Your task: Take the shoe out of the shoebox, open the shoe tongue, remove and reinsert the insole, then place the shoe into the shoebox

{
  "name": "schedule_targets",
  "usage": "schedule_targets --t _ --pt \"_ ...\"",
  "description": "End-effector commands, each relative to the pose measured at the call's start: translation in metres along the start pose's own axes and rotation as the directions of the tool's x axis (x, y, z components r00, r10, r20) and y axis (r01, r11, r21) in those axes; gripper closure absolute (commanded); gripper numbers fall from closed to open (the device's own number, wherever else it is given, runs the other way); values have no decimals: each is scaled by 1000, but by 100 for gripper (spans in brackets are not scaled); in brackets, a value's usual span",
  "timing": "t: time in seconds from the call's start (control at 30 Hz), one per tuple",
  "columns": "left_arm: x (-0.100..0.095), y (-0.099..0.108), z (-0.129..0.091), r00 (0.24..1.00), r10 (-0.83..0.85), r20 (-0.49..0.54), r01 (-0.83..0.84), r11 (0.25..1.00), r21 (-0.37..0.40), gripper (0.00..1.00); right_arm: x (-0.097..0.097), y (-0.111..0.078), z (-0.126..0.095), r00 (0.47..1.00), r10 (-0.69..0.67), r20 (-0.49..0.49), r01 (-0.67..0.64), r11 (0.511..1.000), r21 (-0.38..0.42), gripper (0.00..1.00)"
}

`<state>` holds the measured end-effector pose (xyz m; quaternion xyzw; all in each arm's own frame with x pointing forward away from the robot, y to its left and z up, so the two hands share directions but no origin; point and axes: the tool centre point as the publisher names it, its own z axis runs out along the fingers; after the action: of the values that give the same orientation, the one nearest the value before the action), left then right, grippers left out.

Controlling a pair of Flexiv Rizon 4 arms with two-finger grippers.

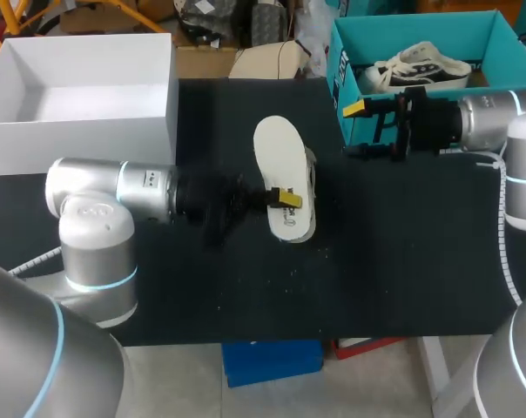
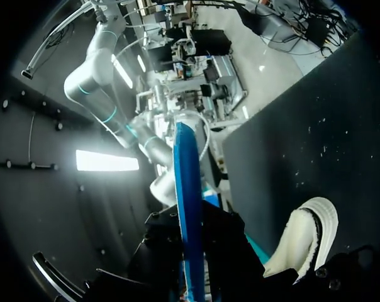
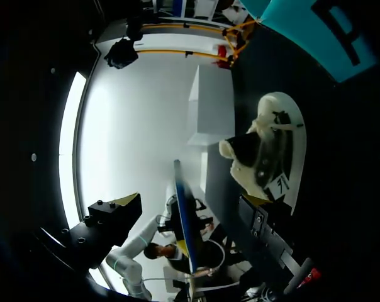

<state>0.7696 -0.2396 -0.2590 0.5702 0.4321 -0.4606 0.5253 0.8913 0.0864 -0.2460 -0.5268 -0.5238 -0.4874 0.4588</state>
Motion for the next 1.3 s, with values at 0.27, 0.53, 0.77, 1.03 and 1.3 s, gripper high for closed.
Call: schedule_targets --t 0.27,0.53,0.77,1.03,1.3 --pt "14 47 25 1000 -9 2 9 999 53 100 0 0 1 1000 0 1 0 1000 -2 0" --pt "16 45 26 1000 -18 9 17 997 69 100 -1 2 3 1000 -8 -7 8 1000 5 0" --pt "16 45 26 1000 -18 9 17 997 69 100 -1 9 28 998 -50 -29 52 996 71 0" --pt "16 45 26 1000 -18 9 17 997 69 100 -5 -7 49 998 -63 -25 66 992 110 4" --pt "16 45 26 1000 -18 9 17 997 69 100 -3 -23 47 996 -83 -13 84 993 81 24"
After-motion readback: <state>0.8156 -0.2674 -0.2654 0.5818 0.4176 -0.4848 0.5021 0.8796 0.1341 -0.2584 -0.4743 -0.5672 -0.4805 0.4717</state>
